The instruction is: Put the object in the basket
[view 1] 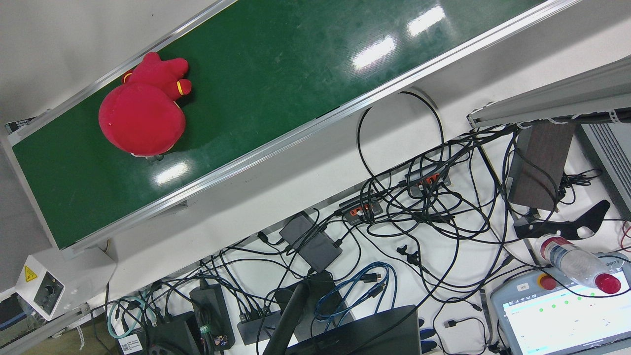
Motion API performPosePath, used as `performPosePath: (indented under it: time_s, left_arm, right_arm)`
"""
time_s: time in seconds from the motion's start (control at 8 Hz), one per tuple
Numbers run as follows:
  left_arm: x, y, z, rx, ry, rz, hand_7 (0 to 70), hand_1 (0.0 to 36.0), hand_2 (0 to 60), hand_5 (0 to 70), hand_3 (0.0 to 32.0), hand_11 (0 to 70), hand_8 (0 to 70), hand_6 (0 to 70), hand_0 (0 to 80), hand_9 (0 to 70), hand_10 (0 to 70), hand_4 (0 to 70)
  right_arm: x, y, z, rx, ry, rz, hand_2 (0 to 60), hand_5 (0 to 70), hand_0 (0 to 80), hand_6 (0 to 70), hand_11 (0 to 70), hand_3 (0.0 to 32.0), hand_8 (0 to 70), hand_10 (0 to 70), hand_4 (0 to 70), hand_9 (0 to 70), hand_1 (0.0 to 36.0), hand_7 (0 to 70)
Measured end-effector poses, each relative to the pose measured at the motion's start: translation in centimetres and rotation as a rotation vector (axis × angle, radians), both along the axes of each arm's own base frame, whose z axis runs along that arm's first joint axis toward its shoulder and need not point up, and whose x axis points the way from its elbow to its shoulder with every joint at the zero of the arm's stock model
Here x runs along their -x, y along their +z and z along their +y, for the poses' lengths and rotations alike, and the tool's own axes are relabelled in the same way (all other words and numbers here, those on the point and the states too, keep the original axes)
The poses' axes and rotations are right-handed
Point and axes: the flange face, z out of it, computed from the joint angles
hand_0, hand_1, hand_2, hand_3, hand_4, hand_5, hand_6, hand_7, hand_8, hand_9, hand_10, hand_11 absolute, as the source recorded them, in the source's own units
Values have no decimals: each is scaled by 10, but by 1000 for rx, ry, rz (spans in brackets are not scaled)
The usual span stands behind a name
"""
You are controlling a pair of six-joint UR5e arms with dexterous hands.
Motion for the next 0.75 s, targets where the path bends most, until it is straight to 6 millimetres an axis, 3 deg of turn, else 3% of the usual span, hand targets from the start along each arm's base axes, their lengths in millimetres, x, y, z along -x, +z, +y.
performPosePath:
  time_s: [0.25, 0.75]
  left_arm:
    - [1, -2, -1, -2, 2, 1, 95, 206, 92, 269, 184, 102, 143, 39, 590, 137, 54, 78]
    - [1, -7, -3, -9, 8, 5, 83, 223, 88, 231, 260, 92, 140, 22, 602, 120, 45, 0]
  right_arm:
    - [0, 0, 0, 0, 0, 0, 0, 0, 0, 0, 0, 0, 0, 0, 0, 0, 0, 0]
    - [0, 0, 0, 0, 0, 0, 0, 0, 0, 0, 0, 0, 0, 0, 0, 0, 0, 0]
